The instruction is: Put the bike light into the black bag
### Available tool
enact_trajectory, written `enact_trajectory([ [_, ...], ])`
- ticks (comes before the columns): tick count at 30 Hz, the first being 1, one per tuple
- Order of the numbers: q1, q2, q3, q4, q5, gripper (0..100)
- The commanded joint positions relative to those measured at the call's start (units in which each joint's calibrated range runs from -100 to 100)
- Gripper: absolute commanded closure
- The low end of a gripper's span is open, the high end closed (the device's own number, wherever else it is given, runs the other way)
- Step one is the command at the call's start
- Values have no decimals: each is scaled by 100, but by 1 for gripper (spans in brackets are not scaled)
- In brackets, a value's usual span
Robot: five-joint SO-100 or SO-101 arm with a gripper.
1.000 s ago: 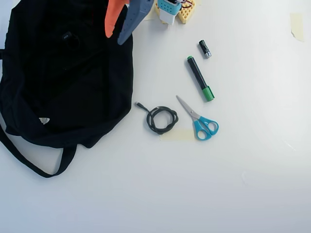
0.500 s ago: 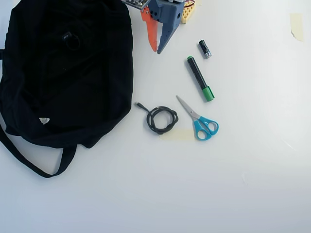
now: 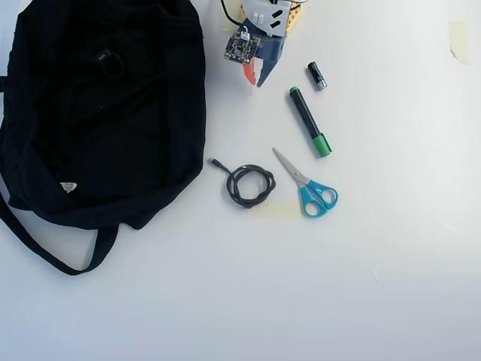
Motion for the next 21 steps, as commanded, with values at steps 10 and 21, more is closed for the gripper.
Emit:
enact_trajectory([
  [10, -50, -1677, 818, 1254, -21, 98],
  [21, -50, -1677, 809, 1254, -5, 98],
])
